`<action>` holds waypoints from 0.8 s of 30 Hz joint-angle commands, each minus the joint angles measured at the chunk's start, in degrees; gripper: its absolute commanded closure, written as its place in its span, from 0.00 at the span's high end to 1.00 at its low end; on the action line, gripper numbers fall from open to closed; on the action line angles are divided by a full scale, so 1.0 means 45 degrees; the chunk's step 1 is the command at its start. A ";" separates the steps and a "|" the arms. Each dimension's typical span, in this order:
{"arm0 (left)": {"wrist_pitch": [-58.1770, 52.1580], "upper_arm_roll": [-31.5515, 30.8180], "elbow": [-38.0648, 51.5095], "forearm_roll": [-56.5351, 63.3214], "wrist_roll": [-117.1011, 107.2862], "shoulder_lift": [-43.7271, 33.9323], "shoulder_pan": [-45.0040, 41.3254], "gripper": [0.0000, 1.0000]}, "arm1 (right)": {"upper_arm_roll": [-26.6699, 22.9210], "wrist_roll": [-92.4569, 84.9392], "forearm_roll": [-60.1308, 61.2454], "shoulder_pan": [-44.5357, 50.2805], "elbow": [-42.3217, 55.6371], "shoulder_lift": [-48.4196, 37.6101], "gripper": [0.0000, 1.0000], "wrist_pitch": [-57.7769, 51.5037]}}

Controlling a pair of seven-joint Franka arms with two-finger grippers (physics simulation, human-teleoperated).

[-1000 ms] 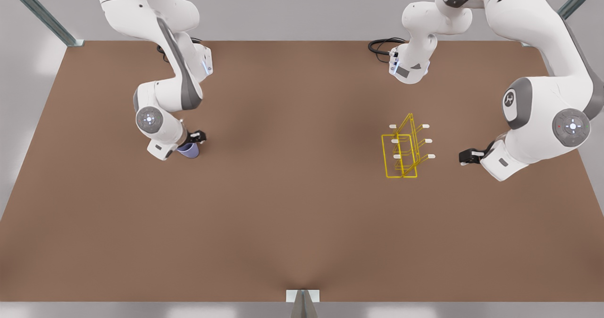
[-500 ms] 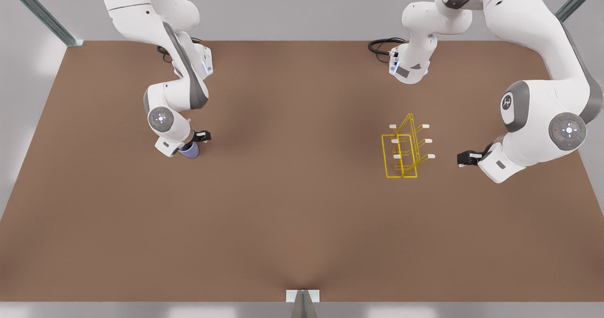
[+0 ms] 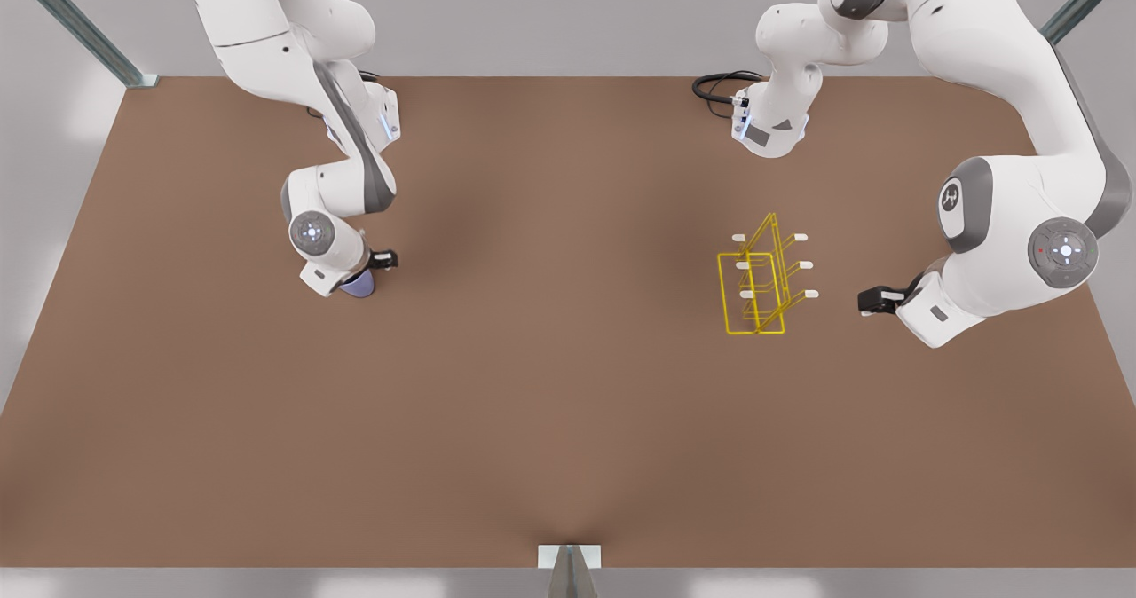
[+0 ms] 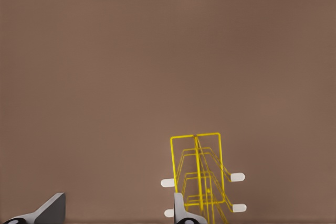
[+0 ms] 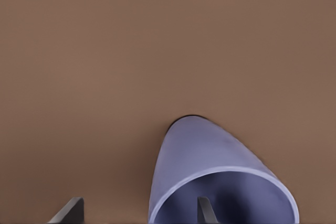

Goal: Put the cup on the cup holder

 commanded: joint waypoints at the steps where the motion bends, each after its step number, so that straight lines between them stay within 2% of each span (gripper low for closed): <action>1: 0.0027 0.0002 0.0006 0.0008 -0.0003 -0.0015 -0.0015 1.00 | 0.0000 -0.0506 0.0011 -0.0030 -0.0019 0.0166 0.77 0.0701; 2: 0.0027 0.0002 0.0006 0.0008 -0.0003 0.0005 0.0004 1.00 | 0.0000 -0.0507 0.0011 -0.0030 -0.0019 0.0225 0.62 0.0702; 3: 0.0027 0.0002 0.0006 0.0008 -0.0003 -0.0015 -0.0015 1.00 | 0.0000 -0.0507 0.0011 -0.0050 -0.0019 0.0264 0.57 0.0702; 4: 0.0027 0.0002 0.0006 0.0008 0.0017 0.0005 0.0004 1.00 | 0.0000 -0.0526 0.0011 -0.0030 -0.0019 0.0342 0.45 0.0721; 5: 0.0047 0.0002 0.0006 0.0008 0.0017 0.0024 0.0004 1.00 | 0.0000 -0.0623 0.0011 -0.0030 -0.0019 0.0342 0.43 0.0721; 7: 0.0047 0.0002 0.0006 0.0008 -0.0003 0.0044 0.0004 1.00 | -0.0020 -0.0858 -0.0047 0.0048 -0.0019 0.0284 0.26 0.0721; 8: 0.0106 0.0002 0.0006 0.0008 0.0017 0.0044 0.0004 1.00 | -0.0020 -0.0878 -0.0047 0.0048 0.0019 0.0225 0.21 0.0682; 16: 0.0105 0.0002 0.0006 0.0008 0.0017 0.0044 -0.0015 1.00 | 0.0078 -0.1014 0.0499 0.0165 0.0898 -0.0283 0.21 0.0565; 19: 0.0105 -0.0017 0.0006 0.0008 0.0017 0.0044 -0.0035 1.00 | 0.0194 -0.2557 0.3057 0.0224 0.1386 -0.0049 0.21 0.0487; 20: 0.0105 -0.0018 0.0006 0.0008 0.0017 0.0044 -0.0054 1.00 | 0.0644 -0.2596 0.4501 0.0399 0.1660 0.0010 0.21 0.0467; 22: 0.0125 -0.0018 0.0025 0.0008 0.0017 0.0044 -0.0074 1.00 | 0.0859 -0.2791 0.5303 0.0400 0.2305 0.0108 0.21 -0.0177; 24: 0.0125 -0.0018 0.0026 0.0008 -0.0003 0.0044 -0.0074 1.00 | 0.0840 -0.3710 0.7314 0.0360 0.3242 0.0498 0.21 -0.1583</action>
